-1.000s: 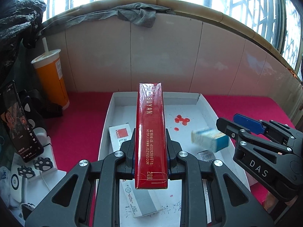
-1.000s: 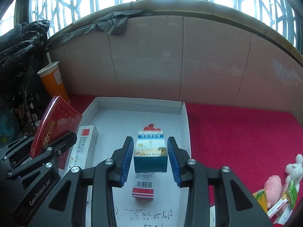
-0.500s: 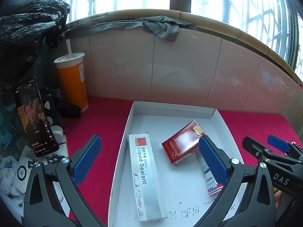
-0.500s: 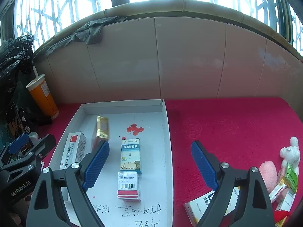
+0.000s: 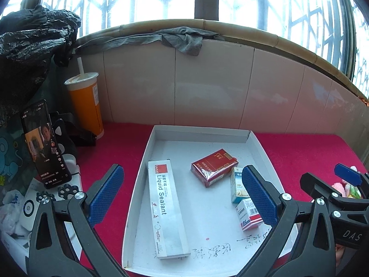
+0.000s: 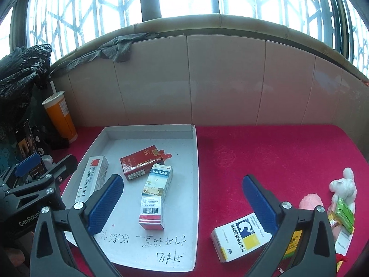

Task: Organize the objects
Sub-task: 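Open both grippers to release the boxes in the tray, then grasp the red tea packet with the left gripper while the right grasps the red plush chili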

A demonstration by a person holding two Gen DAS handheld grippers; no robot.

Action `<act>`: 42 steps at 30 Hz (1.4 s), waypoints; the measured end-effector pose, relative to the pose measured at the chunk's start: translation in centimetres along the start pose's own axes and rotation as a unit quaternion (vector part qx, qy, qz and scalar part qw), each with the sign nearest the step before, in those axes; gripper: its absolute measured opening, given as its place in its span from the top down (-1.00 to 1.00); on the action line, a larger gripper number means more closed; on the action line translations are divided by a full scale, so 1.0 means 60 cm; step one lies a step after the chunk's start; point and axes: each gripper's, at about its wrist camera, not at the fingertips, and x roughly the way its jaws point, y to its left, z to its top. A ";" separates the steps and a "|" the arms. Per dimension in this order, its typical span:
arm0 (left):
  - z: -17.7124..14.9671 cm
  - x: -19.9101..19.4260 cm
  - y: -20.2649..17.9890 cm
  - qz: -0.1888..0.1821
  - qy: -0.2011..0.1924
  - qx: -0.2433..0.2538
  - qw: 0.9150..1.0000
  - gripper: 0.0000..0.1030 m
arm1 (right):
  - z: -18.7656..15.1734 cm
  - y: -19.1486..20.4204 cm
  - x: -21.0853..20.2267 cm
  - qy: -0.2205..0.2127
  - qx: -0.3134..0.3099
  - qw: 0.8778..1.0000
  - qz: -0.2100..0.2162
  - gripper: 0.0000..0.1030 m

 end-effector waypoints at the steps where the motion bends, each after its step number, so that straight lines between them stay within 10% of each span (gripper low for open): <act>1: -0.002 -0.002 -0.004 -0.002 0.000 0.004 1.000 -1.00 | -0.002 -0.004 -0.006 -0.001 0.004 1.000 0.003 -1.00; 20: -0.060 -0.086 -0.123 -0.128 0.002 0.074 0.989 -1.00 | -0.097 -0.240 -0.257 -0.111 0.130 0.984 -0.046 -1.00; 34: -0.215 -0.120 -0.332 -0.297 0.157 0.217 0.917 -0.99 | -0.207 -0.381 -0.262 -0.063 0.214 0.967 -0.120 -1.00; 42: -0.248 -0.127 -0.399 -0.256 0.161 0.274 0.913 -0.99 | -0.228 -0.405 -0.262 -0.057 0.228 0.964 -0.124 -1.00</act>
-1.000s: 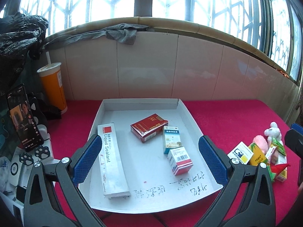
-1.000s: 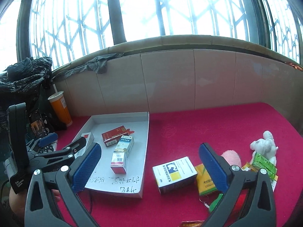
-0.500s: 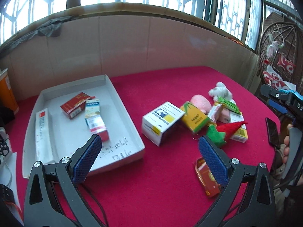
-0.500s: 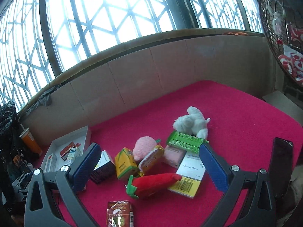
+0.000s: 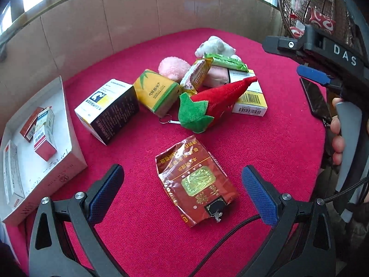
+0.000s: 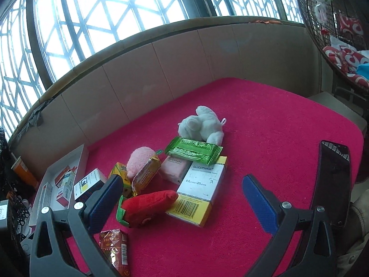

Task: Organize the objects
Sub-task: 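Grasp the red tea packet with the left gripper while the right grasps the red plush chili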

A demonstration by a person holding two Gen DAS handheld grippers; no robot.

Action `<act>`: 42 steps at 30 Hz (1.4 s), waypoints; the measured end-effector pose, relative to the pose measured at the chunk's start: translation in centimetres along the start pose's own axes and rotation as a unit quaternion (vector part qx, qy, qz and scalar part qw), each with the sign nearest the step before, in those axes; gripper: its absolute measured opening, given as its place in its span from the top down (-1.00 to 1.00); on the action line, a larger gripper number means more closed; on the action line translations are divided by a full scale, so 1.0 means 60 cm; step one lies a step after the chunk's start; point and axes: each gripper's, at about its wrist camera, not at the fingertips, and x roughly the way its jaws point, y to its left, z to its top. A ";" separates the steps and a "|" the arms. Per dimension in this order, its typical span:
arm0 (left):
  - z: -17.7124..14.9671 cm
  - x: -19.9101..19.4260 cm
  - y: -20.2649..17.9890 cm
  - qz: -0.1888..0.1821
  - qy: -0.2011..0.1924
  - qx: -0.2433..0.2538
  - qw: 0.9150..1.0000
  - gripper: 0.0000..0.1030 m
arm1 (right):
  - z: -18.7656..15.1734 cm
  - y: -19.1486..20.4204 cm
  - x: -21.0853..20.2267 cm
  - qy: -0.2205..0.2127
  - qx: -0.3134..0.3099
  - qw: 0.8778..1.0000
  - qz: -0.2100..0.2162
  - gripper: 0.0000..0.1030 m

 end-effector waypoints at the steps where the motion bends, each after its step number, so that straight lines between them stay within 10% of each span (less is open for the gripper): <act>1: -0.001 0.010 -0.005 0.000 0.011 0.003 1.000 -0.99 | -0.002 -0.003 0.001 0.000 0.001 1.000 -0.002 -1.00; 7: -0.014 0.036 0.020 -0.001 0.048 -0.028 0.998 -0.99 | -0.008 -0.024 0.009 0.010 0.001 1.000 -0.021 -1.00; 11: -0.029 0.036 0.080 -0.011 0.063 -0.079 0.995 -0.99 | -0.017 0.013 0.020 0.030 -0.069 0.996 0.045 -1.00; 18: -0.044 0.015 0.124 0.010 0.035 -0.023 0.999 -0.99 | -0.038 0.120 0.068 0.082 -0.271 0.948 0.144 -1.00; 25: -0.022 0.038 0.092 -0.023 0.024 0.033 0.999 -0.97 | -0.060 0.157 0.115 0.140 -0.398 0.897 0.129 -1.00; 30: -0.017 0.058 0.093 -0.033 0.034 0.011 0.999 -0.36 | -0.092 0.186 0.139 0.144 -0.490 0.855 0.092 -1.00; 34: -0.022 0.056 0.097 -0.038 0.032 0.018 0.999 -0.31 | -0.099 0.180 0.168 0.181 -0.489 0.848 0.092 -1.00; 42: -0.031 0.044 0.100 -0.035 0.013 0.011 0.999 -0.10 | -0.113 0.178 0.134 0.182 -0.486 0.849 0.101 0.17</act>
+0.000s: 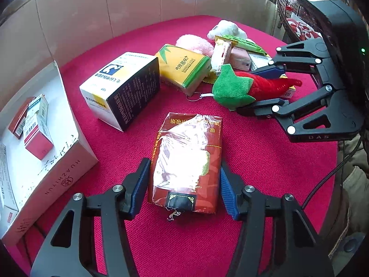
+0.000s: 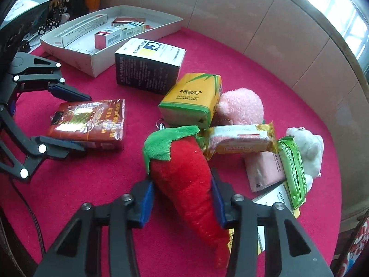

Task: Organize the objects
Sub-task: 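Grasp the red tea packet with the left gripper while the right grasps the red plush chili, then carry the red packet and red plush chili over the white tray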

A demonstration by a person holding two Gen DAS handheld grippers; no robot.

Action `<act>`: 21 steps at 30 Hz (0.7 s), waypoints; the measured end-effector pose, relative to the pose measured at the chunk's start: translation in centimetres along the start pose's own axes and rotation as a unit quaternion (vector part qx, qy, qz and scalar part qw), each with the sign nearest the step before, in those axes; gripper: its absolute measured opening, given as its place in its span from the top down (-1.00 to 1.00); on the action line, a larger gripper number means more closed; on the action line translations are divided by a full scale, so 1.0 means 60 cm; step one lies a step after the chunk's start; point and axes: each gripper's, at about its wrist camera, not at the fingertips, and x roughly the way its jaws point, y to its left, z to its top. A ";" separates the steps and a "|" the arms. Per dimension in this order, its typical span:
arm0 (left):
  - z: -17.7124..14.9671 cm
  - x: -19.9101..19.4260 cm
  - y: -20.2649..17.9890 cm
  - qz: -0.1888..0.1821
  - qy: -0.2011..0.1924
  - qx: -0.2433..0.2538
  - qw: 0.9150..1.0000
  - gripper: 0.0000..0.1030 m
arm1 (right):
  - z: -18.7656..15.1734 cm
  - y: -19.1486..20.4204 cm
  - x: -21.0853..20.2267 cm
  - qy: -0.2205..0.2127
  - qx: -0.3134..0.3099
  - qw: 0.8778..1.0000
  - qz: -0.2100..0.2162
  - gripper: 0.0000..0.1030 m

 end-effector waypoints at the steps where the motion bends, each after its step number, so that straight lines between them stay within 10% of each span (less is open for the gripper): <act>1: -0.001 -0.003 0.001 -0.002 -0.004 -0.004 1.000 -0.10 | -0.001 0.002 -0.008 -0.009 0.006 1.000 0.001 0.17; 21: 0.010 -0.129 0.033 0.144 -0.150 -0.076 0.975 -0.09 | 0.015 0.006 -0.142 -0.176 0.246 0.952 -0.037 0.17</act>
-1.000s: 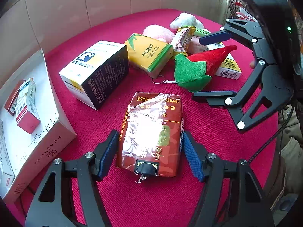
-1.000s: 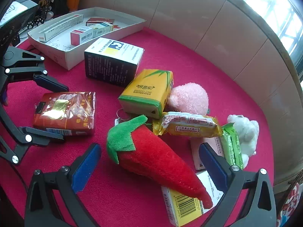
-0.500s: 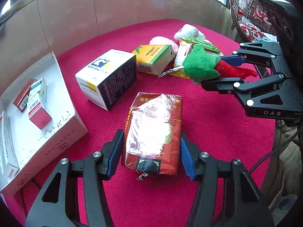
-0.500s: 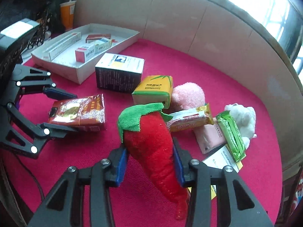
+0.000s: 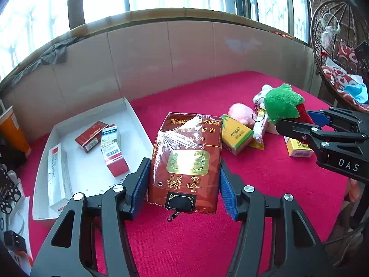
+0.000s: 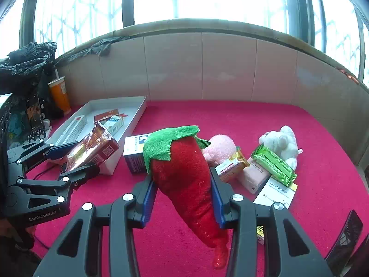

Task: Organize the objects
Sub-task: 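Carry the red packet and red plush chili over the white tray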

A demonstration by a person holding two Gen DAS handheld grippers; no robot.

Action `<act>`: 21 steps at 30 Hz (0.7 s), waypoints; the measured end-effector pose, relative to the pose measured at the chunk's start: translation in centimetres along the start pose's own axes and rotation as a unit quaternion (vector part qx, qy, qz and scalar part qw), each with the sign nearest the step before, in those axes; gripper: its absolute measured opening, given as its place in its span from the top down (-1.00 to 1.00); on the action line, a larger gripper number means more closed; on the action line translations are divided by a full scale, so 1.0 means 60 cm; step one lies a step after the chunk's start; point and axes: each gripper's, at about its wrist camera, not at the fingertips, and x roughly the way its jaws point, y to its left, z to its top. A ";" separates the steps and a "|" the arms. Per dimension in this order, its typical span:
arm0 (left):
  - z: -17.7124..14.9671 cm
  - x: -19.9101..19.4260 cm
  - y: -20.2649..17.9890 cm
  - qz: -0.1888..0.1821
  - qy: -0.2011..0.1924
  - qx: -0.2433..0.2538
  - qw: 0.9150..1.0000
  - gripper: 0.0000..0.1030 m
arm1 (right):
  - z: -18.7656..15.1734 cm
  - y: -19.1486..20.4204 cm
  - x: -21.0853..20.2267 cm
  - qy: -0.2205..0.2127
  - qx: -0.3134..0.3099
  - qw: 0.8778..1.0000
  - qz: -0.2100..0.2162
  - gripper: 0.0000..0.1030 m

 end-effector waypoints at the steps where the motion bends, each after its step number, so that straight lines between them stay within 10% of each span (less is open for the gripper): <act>1: 0.001 -0.002 0.006 0.004 -0.004 -0.006 1.000 -0.09 | 0.003 0.005 -0.002 -0.006 0.004 1.000 -0.001 0.17; 21: -0.007 -0.001 0.091 0.040 0.007 -0.064 0.997 -0.09 | 0.043 0.085 0.045 0.014 -0.007 1.000 0.016 0.16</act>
